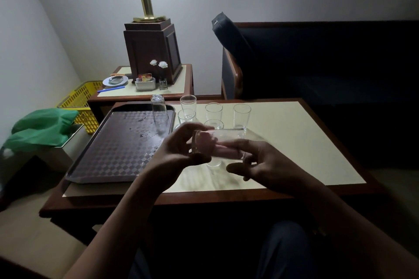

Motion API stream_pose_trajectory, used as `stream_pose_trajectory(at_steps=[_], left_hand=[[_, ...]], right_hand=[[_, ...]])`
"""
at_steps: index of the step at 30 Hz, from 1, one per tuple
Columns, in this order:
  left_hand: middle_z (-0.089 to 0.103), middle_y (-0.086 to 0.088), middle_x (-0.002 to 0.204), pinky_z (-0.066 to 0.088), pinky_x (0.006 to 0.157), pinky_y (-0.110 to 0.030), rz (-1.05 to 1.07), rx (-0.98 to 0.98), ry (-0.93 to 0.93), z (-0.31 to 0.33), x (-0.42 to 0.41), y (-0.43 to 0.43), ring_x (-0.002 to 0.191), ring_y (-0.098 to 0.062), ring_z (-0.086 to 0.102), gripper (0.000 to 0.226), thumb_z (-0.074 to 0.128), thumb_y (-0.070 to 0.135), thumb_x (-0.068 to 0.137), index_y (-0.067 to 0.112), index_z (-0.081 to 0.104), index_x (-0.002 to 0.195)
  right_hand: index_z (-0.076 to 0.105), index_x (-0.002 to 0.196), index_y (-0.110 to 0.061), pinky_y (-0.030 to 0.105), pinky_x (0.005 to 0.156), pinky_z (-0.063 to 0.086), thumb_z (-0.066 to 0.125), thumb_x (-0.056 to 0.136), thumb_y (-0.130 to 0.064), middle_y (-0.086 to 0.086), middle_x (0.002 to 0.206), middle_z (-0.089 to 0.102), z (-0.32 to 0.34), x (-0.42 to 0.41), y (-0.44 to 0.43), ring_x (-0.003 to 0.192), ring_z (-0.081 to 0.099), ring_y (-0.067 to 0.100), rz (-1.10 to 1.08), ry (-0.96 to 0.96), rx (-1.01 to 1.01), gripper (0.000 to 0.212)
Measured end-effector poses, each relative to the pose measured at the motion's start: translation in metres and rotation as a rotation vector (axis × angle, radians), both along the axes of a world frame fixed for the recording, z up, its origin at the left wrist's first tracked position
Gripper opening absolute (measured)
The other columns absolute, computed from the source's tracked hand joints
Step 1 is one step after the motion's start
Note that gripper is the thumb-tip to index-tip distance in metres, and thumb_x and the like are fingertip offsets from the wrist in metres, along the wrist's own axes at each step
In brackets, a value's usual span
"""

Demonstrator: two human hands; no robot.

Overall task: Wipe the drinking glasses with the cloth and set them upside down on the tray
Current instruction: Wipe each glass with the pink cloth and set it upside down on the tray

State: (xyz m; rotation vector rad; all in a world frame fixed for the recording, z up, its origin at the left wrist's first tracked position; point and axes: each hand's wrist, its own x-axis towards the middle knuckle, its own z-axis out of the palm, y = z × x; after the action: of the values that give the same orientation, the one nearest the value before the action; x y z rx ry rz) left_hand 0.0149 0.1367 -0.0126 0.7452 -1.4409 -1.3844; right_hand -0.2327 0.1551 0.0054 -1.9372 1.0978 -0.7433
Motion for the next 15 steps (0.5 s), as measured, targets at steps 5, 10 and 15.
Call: stream_pose_trajectory(at_steps=[5, 10, 15], left_hand=[[0.071, -0.007, 0.121, 0.060, 0.090, -0.035, 0.002, 0.001, -0.030, -0.002, 0.003, 0.003, 0.110, -0.022, 0.069, 0.059, 0.079, -0.013, 0.075, 0.003, 0.058, 0.128], [0.068, -0.001, 0.133, 0.060, 0.094, -0.036, 0.084, -0.089, -0.206, 0.001, -0.005, 0.005, 0.122, -0.021, 0.068, 0.068, 0.082, -0.012, 0.074, 0.009, 0.058, 0.135], [0.071, -0.018, 0.127, 0.061, 0.085, -0.031, -0.040, 0.439, 0.022, 0.004, -0.013, -0.003, 0.109, -0.034, 0.073, 0.051, 0.059, 0.035, 0.097, 0.003, 0.058, 0.137]], right_hand=[[0.064, 0.141, -0.028, 0.031, 0.064, 0.060, 0.067, 0.101, -0.010, -0.011, 0.107, 0.073, -0.001, 0.000, -0.001, 0.067, 0.066, 0.003, 0.038, -0.028, 0.064, 0.044], [0.068, 0.134, -0.025, 0.032, 0.055, 0.059, 0.059, 0.104, -0.002, -0.011, 0.094, 0.076, 0.000, -0.003, 0.000, 0.052, 0.058, 0.014, -0.011, -0.282, 0.310, 0.039], [0.071, 0.128, -0.032, 0.041, 0.060, 0.064, 0.067, 0.101, -0.015, -0.012, 0.098, 0.078, -0.007, 0.003, 0.006, 0.063, 0.073, 0.025, -0.034, -0.223, 0.007, 0.032]])
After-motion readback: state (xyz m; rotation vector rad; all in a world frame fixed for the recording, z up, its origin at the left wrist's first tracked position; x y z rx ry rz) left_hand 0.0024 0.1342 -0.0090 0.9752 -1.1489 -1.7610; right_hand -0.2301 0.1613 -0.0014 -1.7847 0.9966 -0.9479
